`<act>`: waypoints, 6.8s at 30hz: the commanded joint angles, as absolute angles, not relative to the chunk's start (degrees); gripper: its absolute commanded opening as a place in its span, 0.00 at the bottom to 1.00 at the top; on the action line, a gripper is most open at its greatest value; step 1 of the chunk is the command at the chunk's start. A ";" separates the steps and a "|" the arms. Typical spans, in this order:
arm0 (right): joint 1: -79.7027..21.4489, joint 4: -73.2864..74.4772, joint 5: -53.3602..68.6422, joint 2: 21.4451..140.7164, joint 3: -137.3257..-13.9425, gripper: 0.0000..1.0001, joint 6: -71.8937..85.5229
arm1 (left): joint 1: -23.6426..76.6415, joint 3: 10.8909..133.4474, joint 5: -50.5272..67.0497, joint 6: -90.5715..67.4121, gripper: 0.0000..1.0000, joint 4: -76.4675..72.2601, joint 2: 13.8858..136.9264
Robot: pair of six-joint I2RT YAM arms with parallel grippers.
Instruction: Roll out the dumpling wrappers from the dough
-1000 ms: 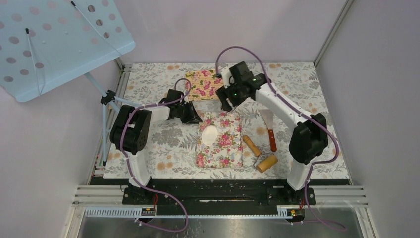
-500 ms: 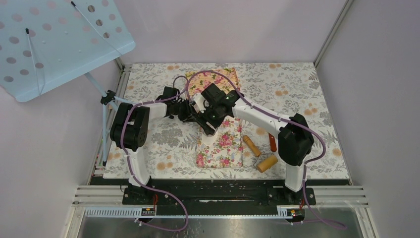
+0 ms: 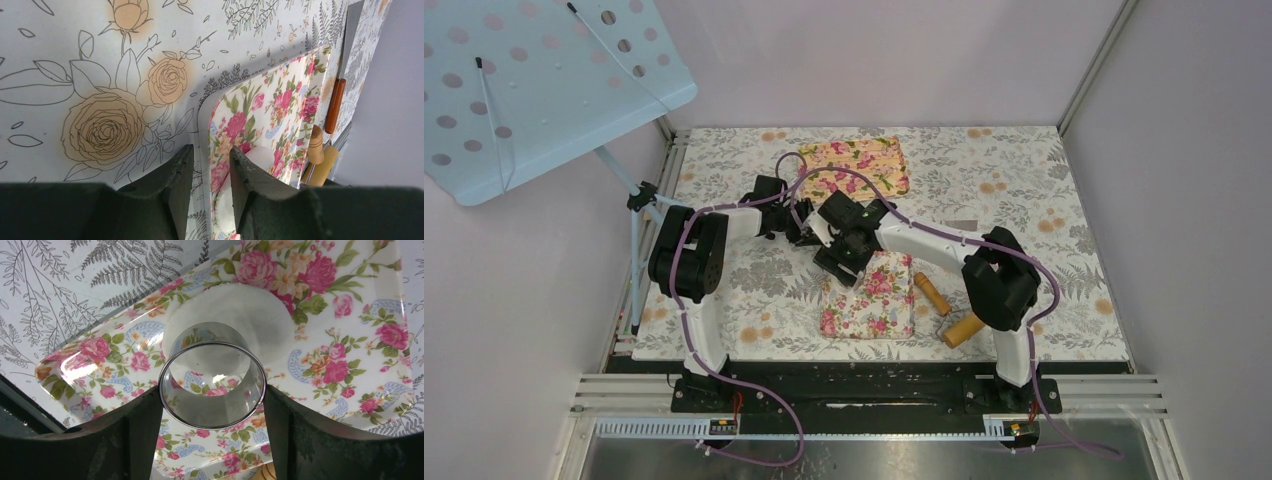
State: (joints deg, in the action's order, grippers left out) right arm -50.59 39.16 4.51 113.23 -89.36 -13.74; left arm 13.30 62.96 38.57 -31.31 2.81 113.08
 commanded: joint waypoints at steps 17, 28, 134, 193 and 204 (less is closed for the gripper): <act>-52.98 36.04 1.23 115.69 -91.79 0.34 -14.24 | 13.07 61.53 36.23 -29.99 0.33 2.15 114.92; -53.11 35.77 0.28 116.42 -92.50 0.34 -14.67 | 12.92 61.44 36.45 -30.11 0.33 2.05 114.92; -51.89 47.29 8.00 129.92 -94.34 0.19 -9.63 | 13.36 58.42 36.56 -33.42 0.04 3.50 110.97; -52.12 59.42 2.65 130.69 -96.01 0.20 -11.09 | 13.95 56.99 32.99 -33.55 0.03 3.11 108.46; -52.12 58.70 0.63 127.99 -91.32 0.17 -8.35 | 14.83 57.70 30.51 -33.13 0.00 4.64 108.88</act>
State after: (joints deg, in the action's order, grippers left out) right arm -51.57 45.23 0.64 122.91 -97.49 -11.38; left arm 14.61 58.13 36.91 -34.76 2.87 109.82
